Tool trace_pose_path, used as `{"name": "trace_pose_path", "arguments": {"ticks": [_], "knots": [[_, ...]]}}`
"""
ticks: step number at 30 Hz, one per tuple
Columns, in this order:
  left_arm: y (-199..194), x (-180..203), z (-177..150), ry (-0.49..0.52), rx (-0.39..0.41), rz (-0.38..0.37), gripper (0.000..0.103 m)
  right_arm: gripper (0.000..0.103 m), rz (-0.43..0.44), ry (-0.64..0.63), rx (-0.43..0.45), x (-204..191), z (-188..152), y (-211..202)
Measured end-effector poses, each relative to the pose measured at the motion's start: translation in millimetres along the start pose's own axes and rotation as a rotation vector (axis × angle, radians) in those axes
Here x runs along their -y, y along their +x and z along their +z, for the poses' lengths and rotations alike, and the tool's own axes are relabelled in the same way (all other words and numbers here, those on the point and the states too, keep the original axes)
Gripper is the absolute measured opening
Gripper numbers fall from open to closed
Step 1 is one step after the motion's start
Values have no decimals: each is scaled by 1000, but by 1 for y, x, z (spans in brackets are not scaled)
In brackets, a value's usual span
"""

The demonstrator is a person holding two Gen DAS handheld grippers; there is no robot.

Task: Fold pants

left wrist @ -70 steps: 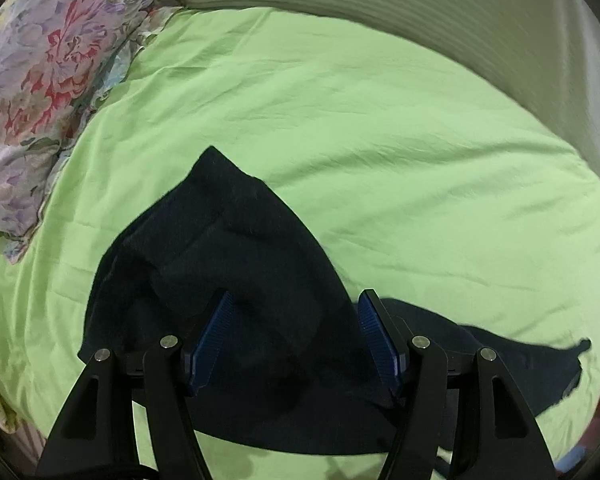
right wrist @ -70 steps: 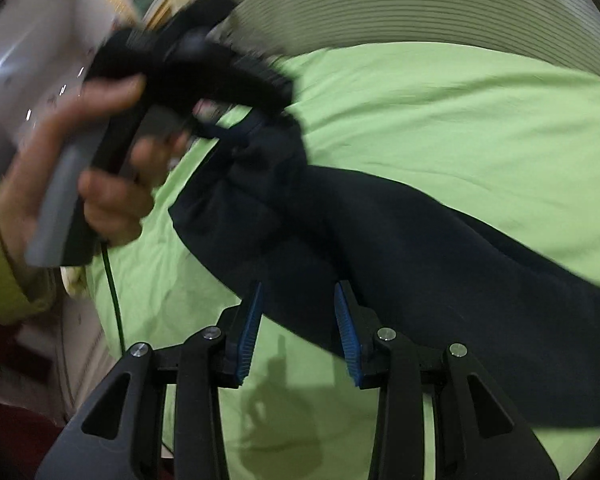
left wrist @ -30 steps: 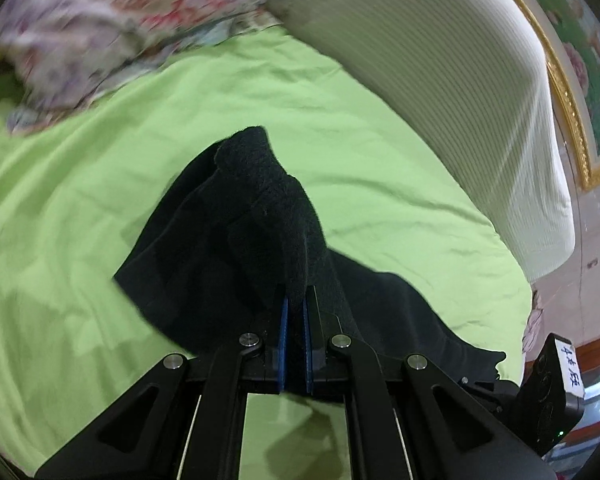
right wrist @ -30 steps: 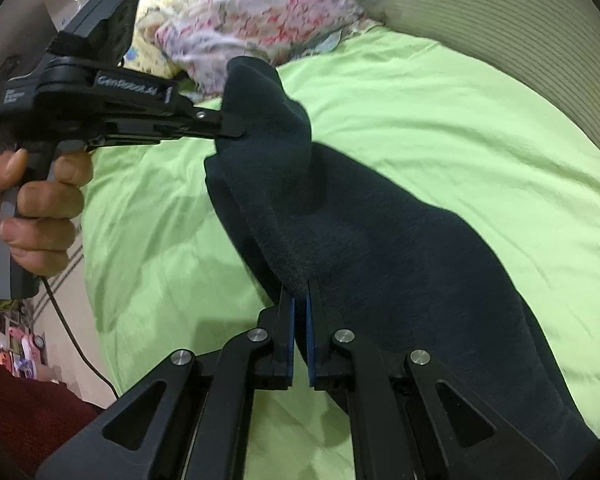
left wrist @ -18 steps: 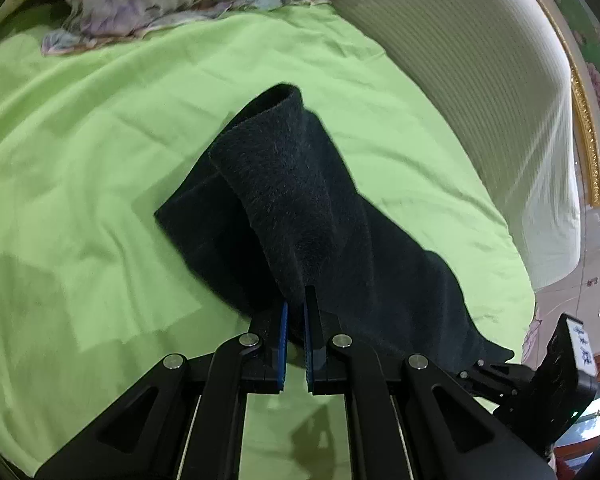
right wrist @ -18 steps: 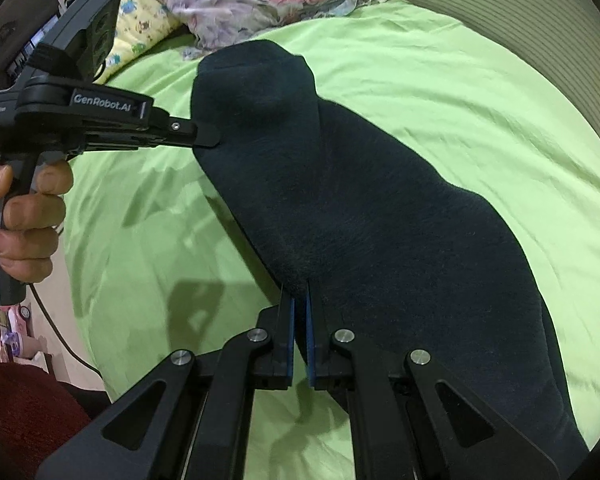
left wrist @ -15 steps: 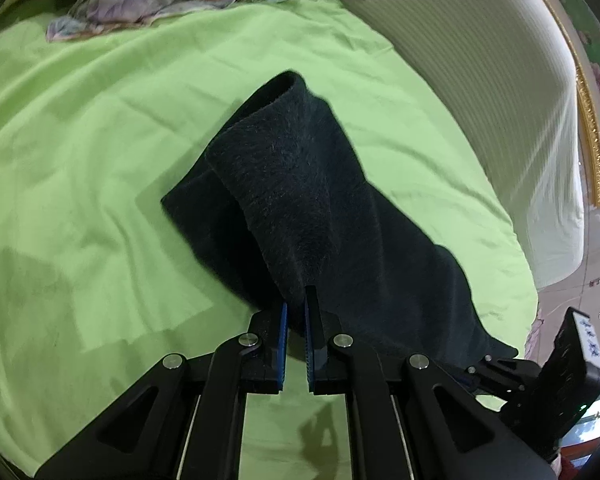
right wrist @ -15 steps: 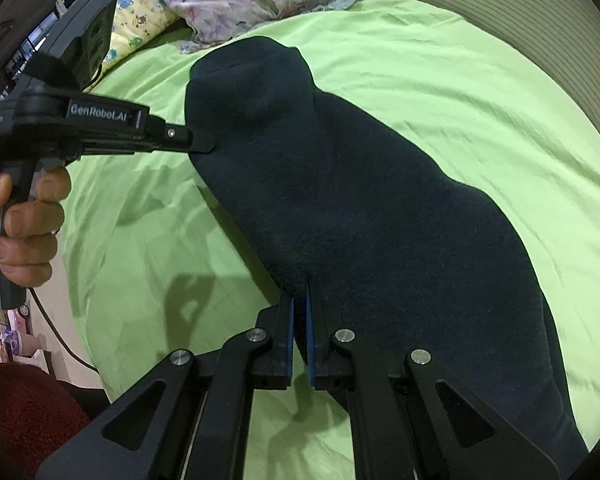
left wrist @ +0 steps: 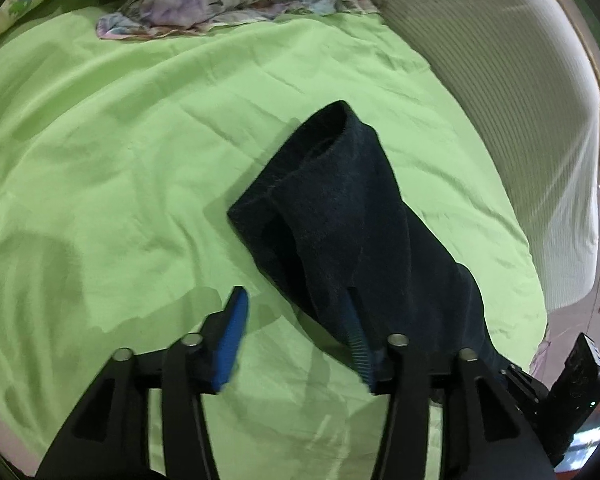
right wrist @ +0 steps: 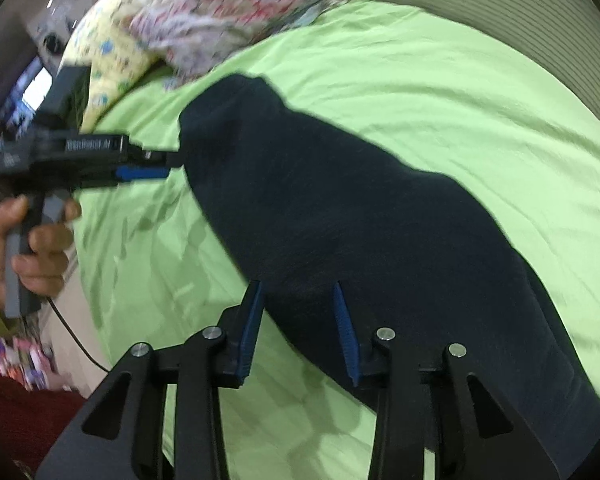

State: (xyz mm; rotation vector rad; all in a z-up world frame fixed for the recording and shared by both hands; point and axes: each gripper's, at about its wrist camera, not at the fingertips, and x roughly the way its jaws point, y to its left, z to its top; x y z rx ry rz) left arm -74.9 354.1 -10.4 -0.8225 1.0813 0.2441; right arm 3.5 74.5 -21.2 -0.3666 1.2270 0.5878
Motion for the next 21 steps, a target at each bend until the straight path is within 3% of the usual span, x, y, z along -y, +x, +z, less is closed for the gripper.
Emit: {"name": "trace_pose_path", "arguments": {"ticks": [4, 11, 16, 21], "knots": [[4, 2, 7, -20, -30, 22, 60, 38, -10, 122, 63, 33, 4, -17], [18, -3, 18, -43, -42, 86, 61, 38, -39, 282, 110, 95, 30, -20], [29, -13, 23, -77, -53, 86, 61, 38, -40, 249, 63, 113, 57, 8], [38, -10, 29, -73, -55, 80, 59, 38, 3, 185, -55, 122, 73, 48]]}}
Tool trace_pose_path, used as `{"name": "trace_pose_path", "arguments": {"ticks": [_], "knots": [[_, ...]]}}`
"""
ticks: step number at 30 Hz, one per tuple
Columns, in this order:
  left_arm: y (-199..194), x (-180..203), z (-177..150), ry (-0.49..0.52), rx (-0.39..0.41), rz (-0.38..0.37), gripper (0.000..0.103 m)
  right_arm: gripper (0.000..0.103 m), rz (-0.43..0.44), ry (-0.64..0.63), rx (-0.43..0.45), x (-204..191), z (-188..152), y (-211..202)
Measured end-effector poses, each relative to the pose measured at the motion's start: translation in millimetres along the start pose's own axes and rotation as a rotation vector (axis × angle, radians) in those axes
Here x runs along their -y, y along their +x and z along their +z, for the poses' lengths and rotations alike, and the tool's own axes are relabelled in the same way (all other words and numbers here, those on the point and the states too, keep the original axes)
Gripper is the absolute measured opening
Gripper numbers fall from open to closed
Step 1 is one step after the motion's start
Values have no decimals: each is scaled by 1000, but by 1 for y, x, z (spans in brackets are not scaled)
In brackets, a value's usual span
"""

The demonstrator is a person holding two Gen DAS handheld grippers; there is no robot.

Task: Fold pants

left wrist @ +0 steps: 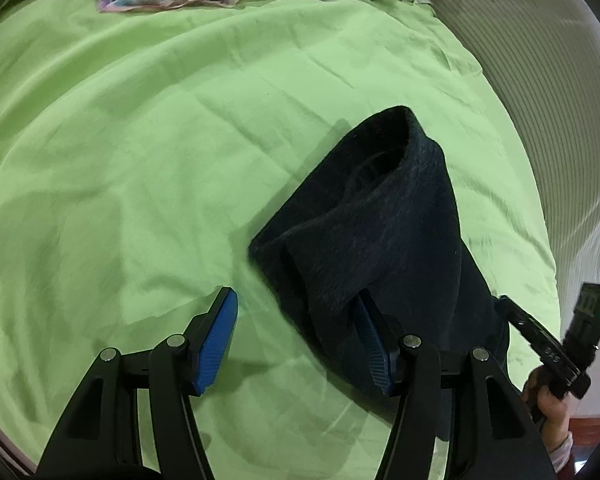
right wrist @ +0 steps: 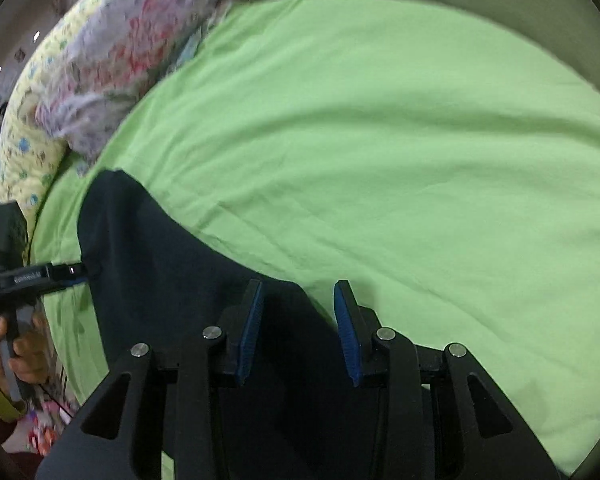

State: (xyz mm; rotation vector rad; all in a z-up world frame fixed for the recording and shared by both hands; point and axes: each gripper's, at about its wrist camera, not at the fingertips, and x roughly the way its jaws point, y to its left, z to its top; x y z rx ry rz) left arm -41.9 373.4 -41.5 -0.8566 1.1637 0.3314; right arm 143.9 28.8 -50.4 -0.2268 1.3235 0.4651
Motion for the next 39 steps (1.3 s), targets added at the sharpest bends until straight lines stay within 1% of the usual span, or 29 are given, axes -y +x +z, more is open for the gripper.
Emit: {"name": "trace_pose_path", "arguments": {"ticks": [2, 4, 5, 6, 7, 8, 9, 10, 11, 12, 15, 16, 18, 20, 21, 24, 26, 28, 29, 31, 32, 33, 34, 35, 36, 39], "knots": [[3, 3, 3, 9, 7, 8, 56, 38, 6, -17, -39, 1, 2, 12], [8, 7, 6, 12, 15, 13, 52, 38, 17, -27, -55, -1, 2, 21], [9, 10, 7, 14, 22, 15, 51, 32, 26, -29, -54, -2, 2, 22], [10, 12, 7, 19, 28, 16, 47, 19, 39, -30, -52, -3, 2, 22], [10, 14, 8, 30, 37, 20, 42, 18, 38, -28, -51, -3, 2, 21], [11, 17, 8, 37, 42, 17, 38, 15, 31, -29, -45, -4, 2, 19], [8, 18, 8, 46, 49, 6, 29, 13, 31, -28, -37, -5, 2, 16], [4, 18, 7, 54, 63, -22, 22, 12, 37, -24, -26, -5, 1, 11], [-2, 18, 7, 58, 75, -49, 20, 12, 42, -20, -12, -5, 1, 5], [-11, 17, 6, 62, 91, -92, 17, 11, 48, -20, 6, -5, 1, -2], [-43, 15, 1, 76, 147, -224, 16, 11, 60, -15, 76, -7, 0, -22], [-54, 15, -2, 89, 169, -254, 16, 11, 55, -13, 104, -8, -1, -29], [-70, 14, -8, 112, 193, -292, 16, 10, 36, -12, 140, -9, -3, -31], [-77, 12, -12, 123, 194, -311, 16, 10, 26, 8, 162, -10, -3, -26], [-77, 11, -13, 131, 195, -304, 16, 9, 20, 9, 167, -12, -2, -23], [-67, 13, -11, 149, 189, -255, 16, 9, -39, -5, 173, -26, 0, -4], [-58, 14, -8, 176, 189, -207, 16, 9, -79, 1, 174, -29, 0, 6], [-49, 14, -7, 224, 182, -142, 18, 10, -98, 36, 164, -26, -1, 14], [-46, 13, -9, 246, 178, -102, 19, 12, -111, 65, 167, -23, -2, 16], [-44, 13, -13, 289, 174, -33, 24, 15, -122, 113, 193, -18, -5, 10], [-45, 14, -13, 300, 178, -16, 27, 25, -130, 129, 198, -17, -7, 6], [-49, 15, -14, 312, 192, 10, 32, 40, -142, 143, 202, -15, -11, 0], [-54, 16, -15, 327, 216, 40, 37, 45, -147, 151, 215, -15, -15, -7], [-59, 17, -16, 339, 236, 56, 38, 49, -146, 157, 238, -14, -20, -17], [-66, 18, -16, 352, 256, 64, 42, 51, -146, 167, 268, -13, -27, -30], [-79, 26, -12, 369, 283, 46, 43, 52, -147, 217, 315, -6, -45, -56]]}}
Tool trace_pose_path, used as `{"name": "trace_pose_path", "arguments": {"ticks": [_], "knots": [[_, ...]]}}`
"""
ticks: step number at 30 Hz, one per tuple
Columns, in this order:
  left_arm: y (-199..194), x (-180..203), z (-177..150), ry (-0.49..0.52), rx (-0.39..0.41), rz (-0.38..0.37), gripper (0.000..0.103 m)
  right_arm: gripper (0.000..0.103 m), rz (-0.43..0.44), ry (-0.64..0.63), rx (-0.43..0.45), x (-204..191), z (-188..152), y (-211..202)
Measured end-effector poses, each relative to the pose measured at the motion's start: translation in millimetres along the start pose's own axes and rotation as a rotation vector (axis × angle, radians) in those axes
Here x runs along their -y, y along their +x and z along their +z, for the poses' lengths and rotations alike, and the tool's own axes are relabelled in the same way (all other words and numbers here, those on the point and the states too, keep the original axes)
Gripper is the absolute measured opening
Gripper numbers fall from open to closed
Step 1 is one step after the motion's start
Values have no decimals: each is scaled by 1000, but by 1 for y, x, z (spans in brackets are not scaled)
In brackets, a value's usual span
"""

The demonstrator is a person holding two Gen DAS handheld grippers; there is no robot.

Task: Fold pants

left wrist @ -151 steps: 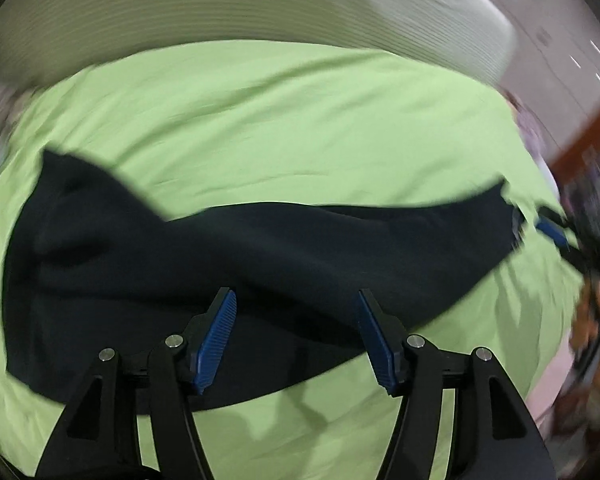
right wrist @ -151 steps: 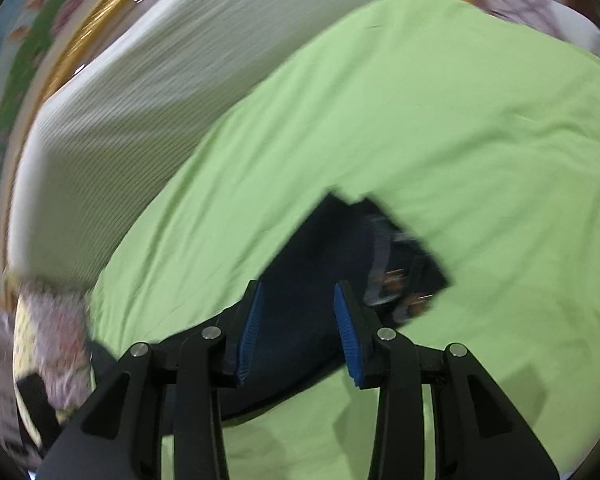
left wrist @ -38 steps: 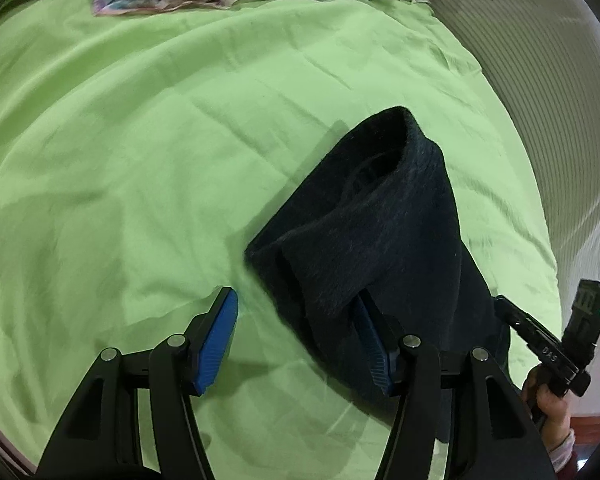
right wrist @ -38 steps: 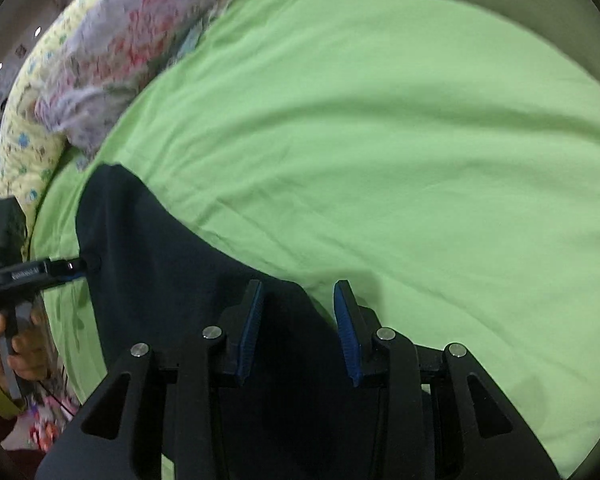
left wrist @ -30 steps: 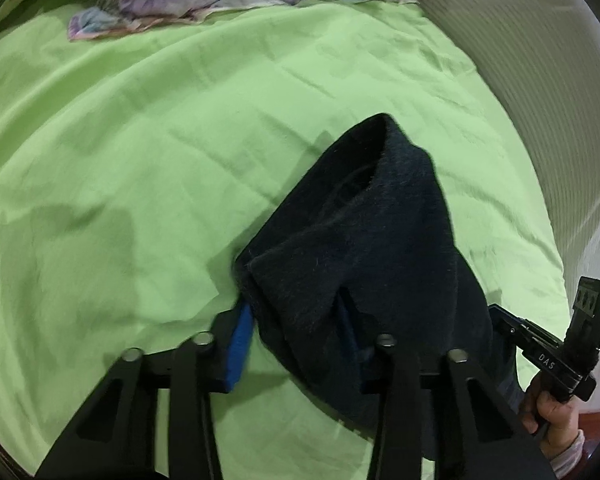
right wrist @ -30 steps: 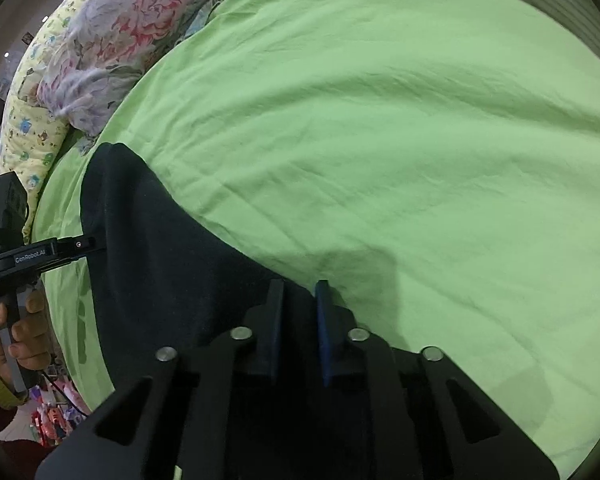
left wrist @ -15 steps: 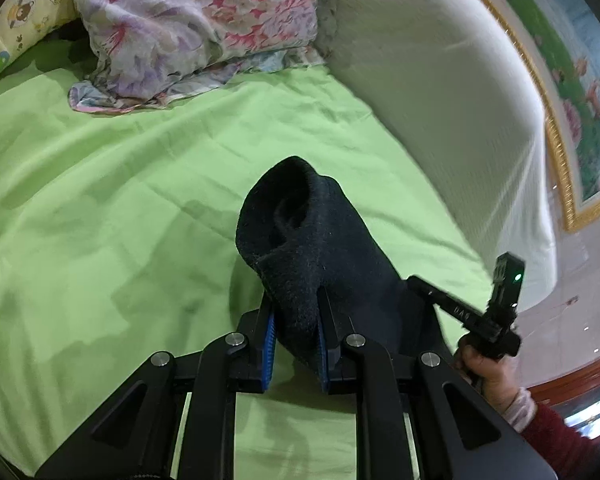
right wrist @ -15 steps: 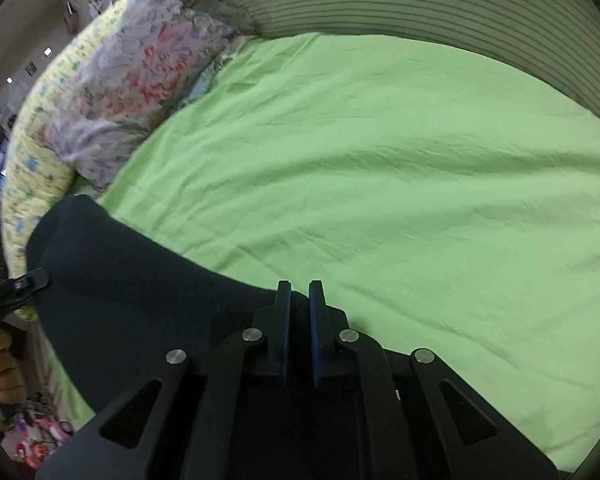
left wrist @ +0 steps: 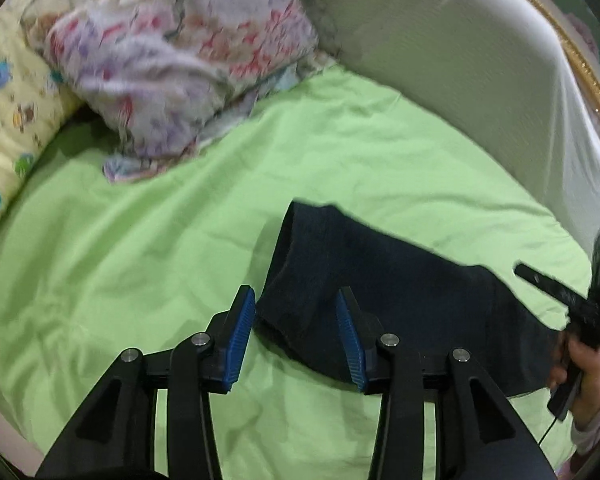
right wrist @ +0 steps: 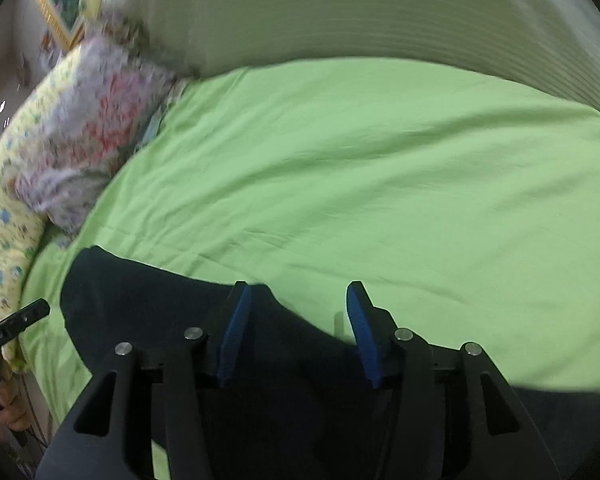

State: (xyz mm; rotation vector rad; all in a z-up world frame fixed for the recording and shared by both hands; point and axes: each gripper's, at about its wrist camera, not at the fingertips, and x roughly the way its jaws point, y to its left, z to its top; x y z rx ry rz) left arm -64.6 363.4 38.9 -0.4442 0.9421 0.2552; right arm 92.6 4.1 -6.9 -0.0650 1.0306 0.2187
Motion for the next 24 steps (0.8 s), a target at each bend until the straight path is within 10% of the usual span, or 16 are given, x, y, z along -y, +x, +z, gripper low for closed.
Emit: {"name": "trace_pose_path", "arguments": {"ticks": [24], "knots": [[77, 308, -23, 901, -263, -365, 52, 52, -193, 555, 170, 170, -135, -159]]}}
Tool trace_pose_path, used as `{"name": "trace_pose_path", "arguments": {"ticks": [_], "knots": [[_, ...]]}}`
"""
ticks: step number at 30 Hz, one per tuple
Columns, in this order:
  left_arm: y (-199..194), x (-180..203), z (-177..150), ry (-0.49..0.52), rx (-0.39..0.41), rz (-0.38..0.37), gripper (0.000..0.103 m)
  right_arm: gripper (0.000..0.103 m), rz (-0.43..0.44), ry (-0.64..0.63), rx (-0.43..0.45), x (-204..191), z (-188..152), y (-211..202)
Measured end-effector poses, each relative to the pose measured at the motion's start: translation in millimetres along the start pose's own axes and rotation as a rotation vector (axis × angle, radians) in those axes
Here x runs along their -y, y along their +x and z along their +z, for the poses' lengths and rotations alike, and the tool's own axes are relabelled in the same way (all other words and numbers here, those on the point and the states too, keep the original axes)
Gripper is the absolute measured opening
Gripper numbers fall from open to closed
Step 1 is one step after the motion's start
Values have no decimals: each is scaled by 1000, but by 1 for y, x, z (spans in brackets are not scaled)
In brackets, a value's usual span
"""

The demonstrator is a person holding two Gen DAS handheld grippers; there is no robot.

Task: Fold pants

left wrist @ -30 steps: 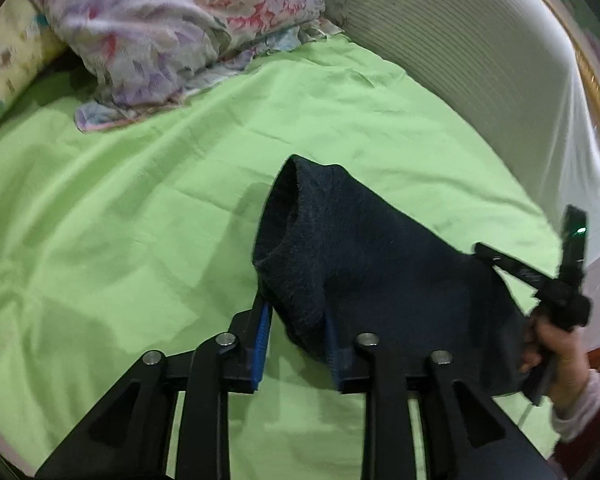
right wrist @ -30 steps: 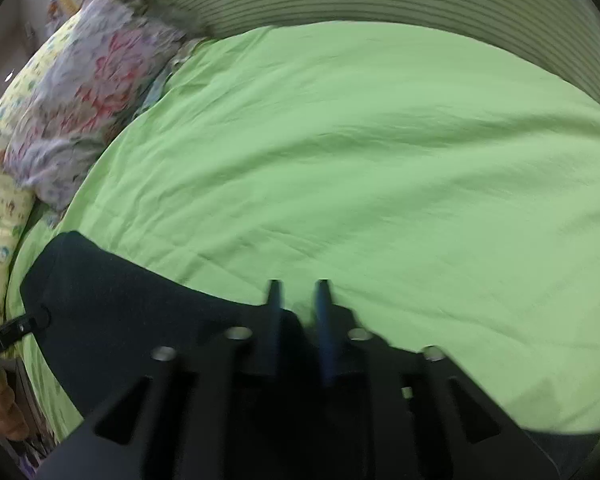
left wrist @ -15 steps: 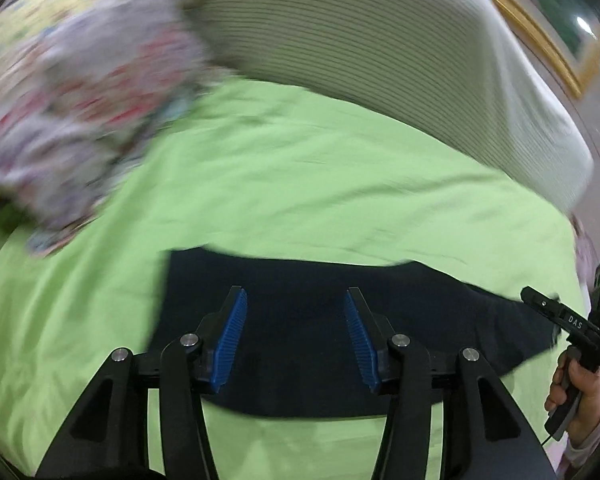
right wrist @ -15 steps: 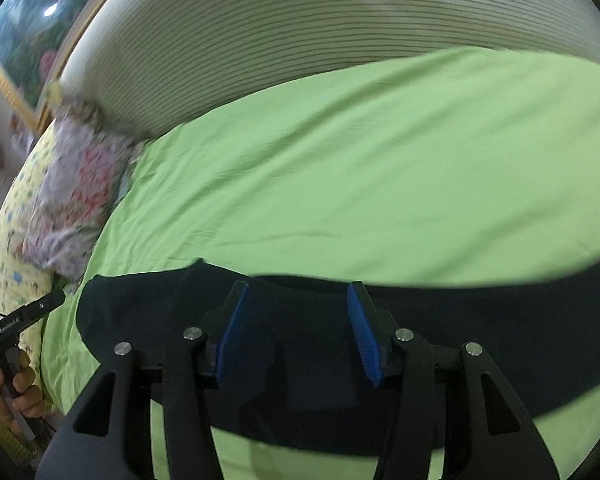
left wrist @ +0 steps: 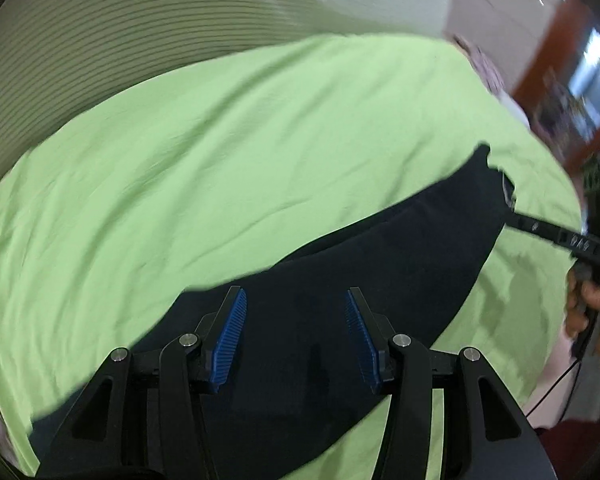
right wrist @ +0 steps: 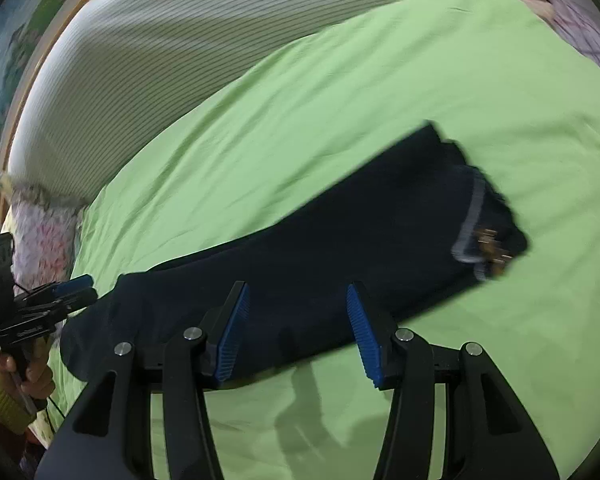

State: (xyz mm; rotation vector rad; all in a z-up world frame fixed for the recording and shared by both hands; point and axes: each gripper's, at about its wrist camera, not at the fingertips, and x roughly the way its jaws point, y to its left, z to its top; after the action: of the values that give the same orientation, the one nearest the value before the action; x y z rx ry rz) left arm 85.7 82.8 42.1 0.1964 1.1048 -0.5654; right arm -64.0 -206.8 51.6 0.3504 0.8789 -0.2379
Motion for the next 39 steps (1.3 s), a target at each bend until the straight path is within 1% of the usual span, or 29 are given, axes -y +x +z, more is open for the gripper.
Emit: {"name": "trace_pose_path", "arguments": {"ticks": [2, 6, 10, 13, 17, 23, 28, 30, 34, 35, 39], "knots": [[17, 10, 13, 62, -35, -16, 52, 52, -22, 30, 8, 14, 1, -4], [49, 22, 33, 146, -107, -42, 52, 52, -56, 100, 26, 38, 5, -7], [75, 36, 42, 229, -173, -72, 52, 52, -75, 139, 38, 54, 13, -7], [87, 43, 45, 289, -205, -84, 52, 52, -96, 176, 57, 67, 19, -5], [97, 48, 52, 328, -231, -112, 50, 52, -105, 205, 76, 76, 23, -7], [110, 65, 79, 333, -238, -172, 49, 52, -99, 223, 76, 81, 27, -3], [128, 106, 111, 360, -237, -237, 49, 51, -74, 226, 76, 84, 26, -3], [138, 128, 125, 377, -239, -263, 49, 45, -64, 227, 76, 91, 26, -5], [155, 167, 150, 417, -249, -299, 49, 37, -47, 246, 76, 101, 26, -6], [160, 178, 151, 424, -250, -305, 49, 34, -40, 253, 80, 103, 26, -6], [177, 214, 174, 440, -262, -330, 48, 34, -19, 289, 83, 110, 26, -6]]}}
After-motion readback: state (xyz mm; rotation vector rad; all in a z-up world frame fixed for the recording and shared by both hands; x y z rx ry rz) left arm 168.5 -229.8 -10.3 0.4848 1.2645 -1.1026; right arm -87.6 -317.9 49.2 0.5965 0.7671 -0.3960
